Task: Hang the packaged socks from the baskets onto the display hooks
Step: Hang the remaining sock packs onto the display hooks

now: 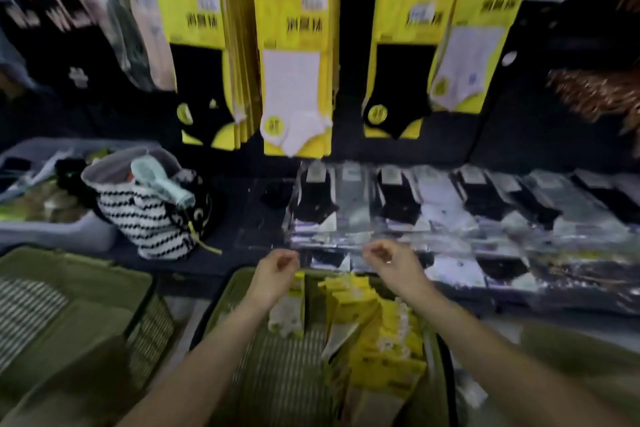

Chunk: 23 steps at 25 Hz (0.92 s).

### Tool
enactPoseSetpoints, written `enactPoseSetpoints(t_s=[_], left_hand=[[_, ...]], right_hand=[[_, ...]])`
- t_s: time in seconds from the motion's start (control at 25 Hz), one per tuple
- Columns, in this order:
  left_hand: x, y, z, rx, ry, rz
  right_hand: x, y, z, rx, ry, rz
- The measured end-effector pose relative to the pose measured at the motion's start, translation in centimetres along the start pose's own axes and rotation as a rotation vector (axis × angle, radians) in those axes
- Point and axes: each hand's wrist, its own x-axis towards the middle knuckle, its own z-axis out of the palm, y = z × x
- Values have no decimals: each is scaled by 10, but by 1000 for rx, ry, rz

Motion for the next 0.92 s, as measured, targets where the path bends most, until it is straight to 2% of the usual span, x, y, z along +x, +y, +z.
enactPoseSetpoints(t_s=[0.2,0.36,0.52,0.68,0.92], left_hand=[[31,-77,1,179,-17,-175],[59,-98,-1,190,-7,-186],[73,-116,-6,313,-49,-125],[74,-130,-6,504,9,35],[73,-137,3,622,64,124]], right_hand=[[-29,48,77,-135,-227,150],[-22,53,101,-121,-281,264],[-16,66,89,-137,-165,290],[-17,80,70,-150,-36,304],[-34,93,47,-113,58,320]])
